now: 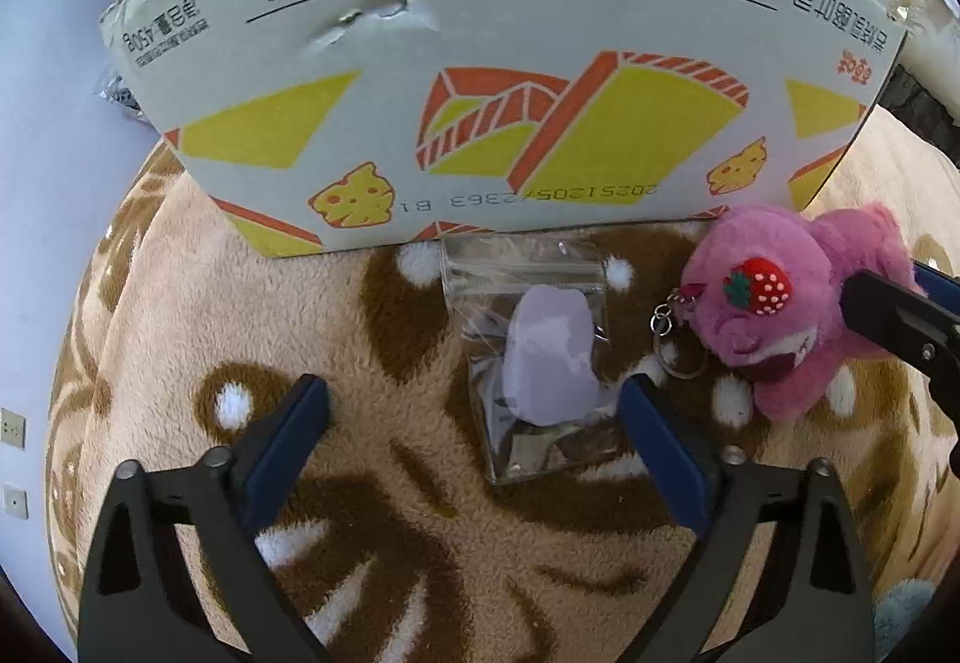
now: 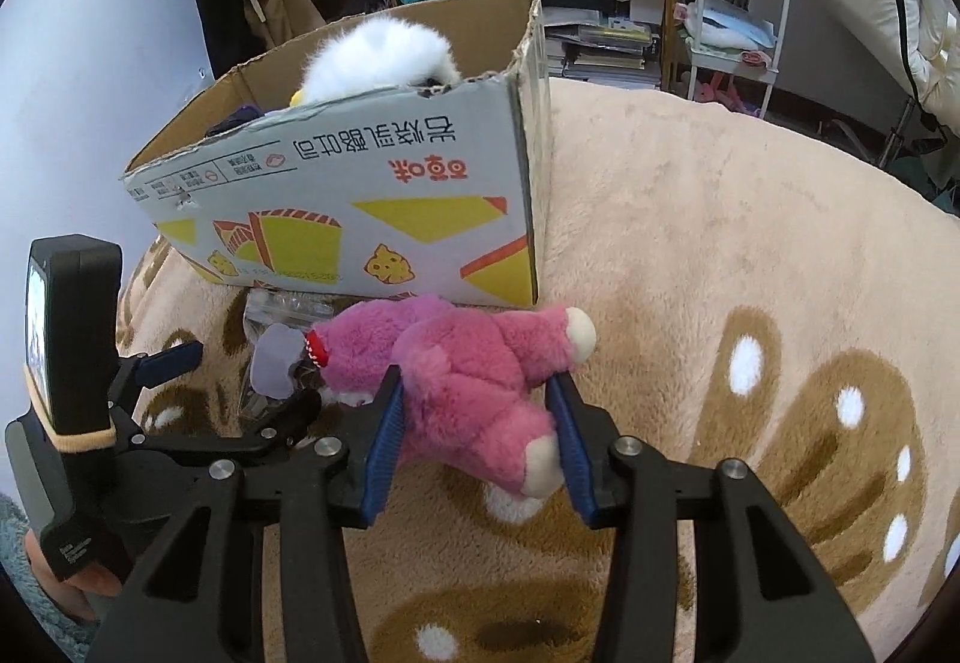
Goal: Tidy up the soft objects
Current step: 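Grasp the clear plastic bag with the left tool while the right tool grasps the pink bear, then lift the bag with the left tool while the right tool carries the pink bear over the box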
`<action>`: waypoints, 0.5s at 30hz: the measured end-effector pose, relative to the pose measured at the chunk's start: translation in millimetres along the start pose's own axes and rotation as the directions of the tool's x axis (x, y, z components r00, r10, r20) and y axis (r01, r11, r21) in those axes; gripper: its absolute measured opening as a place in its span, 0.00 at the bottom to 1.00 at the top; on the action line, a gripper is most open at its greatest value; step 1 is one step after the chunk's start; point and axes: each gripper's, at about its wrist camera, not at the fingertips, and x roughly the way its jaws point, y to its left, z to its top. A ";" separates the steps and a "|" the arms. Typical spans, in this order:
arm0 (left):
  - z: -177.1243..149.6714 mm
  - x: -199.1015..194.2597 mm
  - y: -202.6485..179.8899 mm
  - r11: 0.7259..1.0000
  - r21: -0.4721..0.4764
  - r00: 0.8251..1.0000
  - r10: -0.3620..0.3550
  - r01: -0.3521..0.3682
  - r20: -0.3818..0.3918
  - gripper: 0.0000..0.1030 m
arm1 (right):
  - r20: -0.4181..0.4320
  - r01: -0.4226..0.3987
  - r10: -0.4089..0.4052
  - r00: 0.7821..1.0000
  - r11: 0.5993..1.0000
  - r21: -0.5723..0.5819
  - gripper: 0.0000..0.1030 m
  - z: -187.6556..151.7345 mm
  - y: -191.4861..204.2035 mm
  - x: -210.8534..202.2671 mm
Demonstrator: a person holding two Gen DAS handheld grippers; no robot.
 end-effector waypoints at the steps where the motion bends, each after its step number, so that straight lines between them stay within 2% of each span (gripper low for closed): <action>1: 0.9 -0.4 -0.4 1.000 0.001 1.000 0.004 -0.004 0.006 0.84 | 0.002 0.001 -0.001 1.000 1.000 -0.001 0.47 0.3 0.3 0.2; 3: 0.9 -2.7 0.3 1.000 0.002 1.000 0.002 -0.002 0.014 0.73 | 0.005 0.003 -0.003 1.000 1.000 -0.005 0.47 -0.3 0.2 0.0; 5: 0.3 -6.9 1.1 1.000 0.011 1.000 0.004 -0.004 0.024 0.54 | 0.009 0.003 -0.003 1.000 1.000 -0.006 0.47 -0.9 0.4 -1.1; 6: 0.4 -9.8 0.2 1.000 0.011 1.000 0.001 -0.001 0.028 0.50 | 0.012 0.003 -0.003 1.000 1.000 -0.007 0.47 -0.6 -0.2 -2.0; 7: 1.2 -12.5 2.3 1.000 0.001 0.999 -0.017 0.017 0.036 0.42 | 0.016 0.004 -0.004 1.000 1.000 -0.009 0.47 -0.8 0.2 -3.4; 13: -7.0 -21.6 27.3 0.992 -0.080 0.995 -0.095 0.097 0.033 0.26 | 0.043 0.035 -0.034 0.998 0.999 -0.022 0.47 -3.0 3.2 -15.7; 15: -9.1 -22.4 33.5 0.986 -0.110 0.992 -0.119 0.122 0.035 0.23 | 0.046 0.035 -0.034 0.998 0.999 -0.019 0.47 -4.0 2.9 -18.1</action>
